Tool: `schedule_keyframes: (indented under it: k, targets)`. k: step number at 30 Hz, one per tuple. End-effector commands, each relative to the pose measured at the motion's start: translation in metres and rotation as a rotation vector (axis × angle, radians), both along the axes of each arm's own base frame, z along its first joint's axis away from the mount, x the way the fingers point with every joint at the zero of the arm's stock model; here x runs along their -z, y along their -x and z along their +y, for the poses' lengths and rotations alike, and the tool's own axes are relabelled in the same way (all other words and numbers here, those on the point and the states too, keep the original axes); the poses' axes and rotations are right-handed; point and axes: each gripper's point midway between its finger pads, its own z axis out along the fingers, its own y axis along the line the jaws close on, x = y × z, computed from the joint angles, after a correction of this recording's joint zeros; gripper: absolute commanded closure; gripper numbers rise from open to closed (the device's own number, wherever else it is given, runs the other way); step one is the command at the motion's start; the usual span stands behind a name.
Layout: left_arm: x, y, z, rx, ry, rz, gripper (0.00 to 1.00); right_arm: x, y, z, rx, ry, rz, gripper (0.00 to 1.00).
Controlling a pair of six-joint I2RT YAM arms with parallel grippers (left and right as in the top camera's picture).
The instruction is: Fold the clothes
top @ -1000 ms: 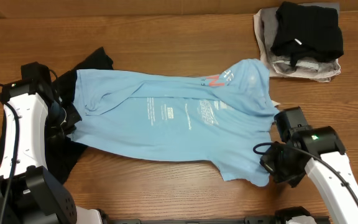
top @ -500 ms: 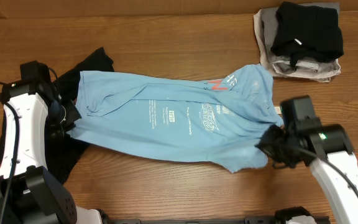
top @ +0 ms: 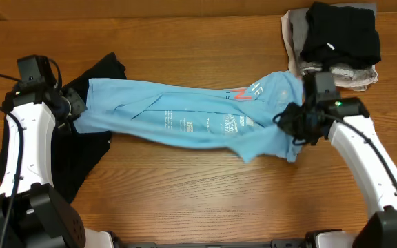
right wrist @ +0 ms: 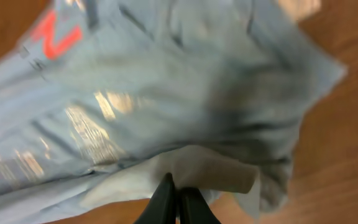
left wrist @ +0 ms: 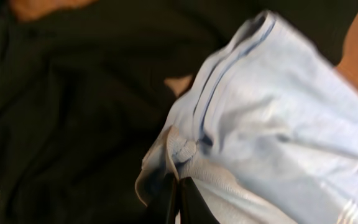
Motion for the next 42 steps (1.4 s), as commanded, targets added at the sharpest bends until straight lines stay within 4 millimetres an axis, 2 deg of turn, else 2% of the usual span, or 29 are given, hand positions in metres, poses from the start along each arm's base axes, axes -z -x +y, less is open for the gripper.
schedule_keyframes:
  k: [1,6,13,17,19,22,24,28,29,32,35,38,42]
  targets:
    - [-0.003,-0.016,0.003,-0.022,-0.007,-0.048,0.96,-0.015,-0.022,-0.016,0.010,0.005,-0.079,0.96]
    - [-0.006,-0.026,0.005,-0.019,-0.018,-0.083,0.96,-0.016,-0.026,-0.038,0.032,0.014,-0.096,0.96]
    - [-0.006,-0.019,0.003,-0.020,-0.009,-0.054,0.96,-0.029,-0.021,-0.043,0.003,-0.040,-0.098,0.96]
    - [-0.010,-0.011,-0.004,-0.003,0.024,-0.011,0.96,-0.048,-0.018,-0.043,-0.018,-0.034,-0.092,0.96]
    - [-0.016,-0.002,-0.006,0.004,0.033,0.028,0.96,-0.065,-0.014,-0.042,-0.030,-0.030,-0.093,0.96]
    - [-0.031,0.015,-0.012,0.038,0.042,0.101,0.96,-0.090,0.002,-0.041,-0.045,-0.025,-0.086,0.96]
    - [-0.039,0.026,-0.015,0.047,0.051,0.146,0.96,-0.096,0.015,-0.040,-0.045,-0.028,-0.057,0.96]
    - [-0.043,0.049,-0.021,0.085,0.068,0.240,0.96,-0.095,0.044,-0.037,-0.060,-0.034,0.033,0.96]
    - [-0.040,0.061,-0.023,0.099,0.070,0.291,0.96,-0.093,0.055,-0.036,-0.072,-0.035,0.076,0.96]
    - [-0.035,0.076,-0.017,0.091,0.038,0.360,0.96,-0.090,0.068,-0.039,-0.084,-0.017,0.130,0.96]
    - [-0.030,0.081,-0.019,0.091,0.044,0.386,0.96,-0.088,0.078,-0.042,-0.086,0.002,0.171,0.96]
    - [-0.022,0.083,-0.019,0.091,0.047,0.395,0.96,-0.088,0.078,-0.044,-0.103,0.015,0.169,0.96]
    - [-0.009,0.067,-0.015,0.084,0.030,0.336,0.96,-0.088,0.057,-0.045,-0.106,0.026,0.095,0.96]
